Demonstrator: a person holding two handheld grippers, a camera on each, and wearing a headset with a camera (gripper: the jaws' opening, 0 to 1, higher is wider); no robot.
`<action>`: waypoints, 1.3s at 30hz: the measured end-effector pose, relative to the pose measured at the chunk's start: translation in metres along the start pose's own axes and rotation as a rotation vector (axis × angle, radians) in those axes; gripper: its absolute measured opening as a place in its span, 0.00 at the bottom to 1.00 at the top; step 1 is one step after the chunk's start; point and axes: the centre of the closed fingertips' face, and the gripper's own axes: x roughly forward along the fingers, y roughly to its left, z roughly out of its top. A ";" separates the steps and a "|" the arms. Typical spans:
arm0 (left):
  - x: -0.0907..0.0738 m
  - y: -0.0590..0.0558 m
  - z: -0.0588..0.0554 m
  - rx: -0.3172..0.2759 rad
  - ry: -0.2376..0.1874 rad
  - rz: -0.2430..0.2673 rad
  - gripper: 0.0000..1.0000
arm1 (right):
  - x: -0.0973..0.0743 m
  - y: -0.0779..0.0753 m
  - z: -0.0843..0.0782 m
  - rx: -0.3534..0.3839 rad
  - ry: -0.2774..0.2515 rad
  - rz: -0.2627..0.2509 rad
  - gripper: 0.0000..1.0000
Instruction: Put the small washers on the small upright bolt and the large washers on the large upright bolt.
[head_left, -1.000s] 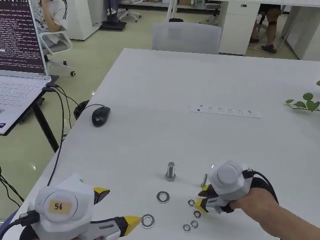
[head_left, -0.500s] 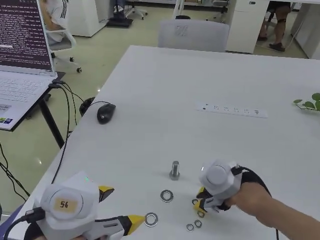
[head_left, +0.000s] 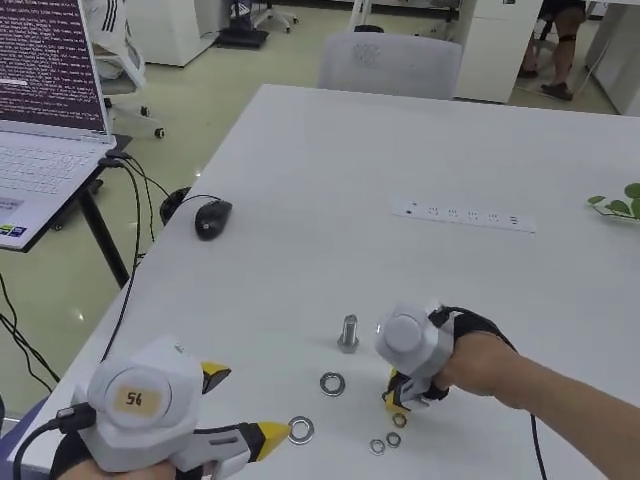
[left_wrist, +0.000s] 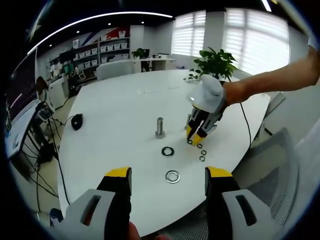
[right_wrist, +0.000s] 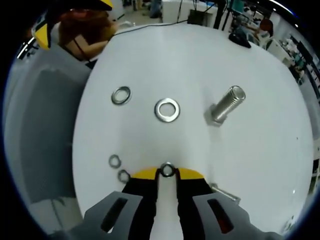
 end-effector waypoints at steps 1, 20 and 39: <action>0.000 0.000 0.000 0.000 -0.001 0.000 0.59 | 0.000 0.000 0.000 0.007 -0.001 0.001 0.14; -0.001 0.002 0.000 -0.005 -0.009 0.008 0.58 | -0.011 -0.005 -0.001 0.201 -0.152 -0.037 0.14; 0.001 0.003 0.004 0.003 -0.015 -0.004 0.58 | -0.057 -0.013 -0.036 0.292 -0.186 -0.118 0.14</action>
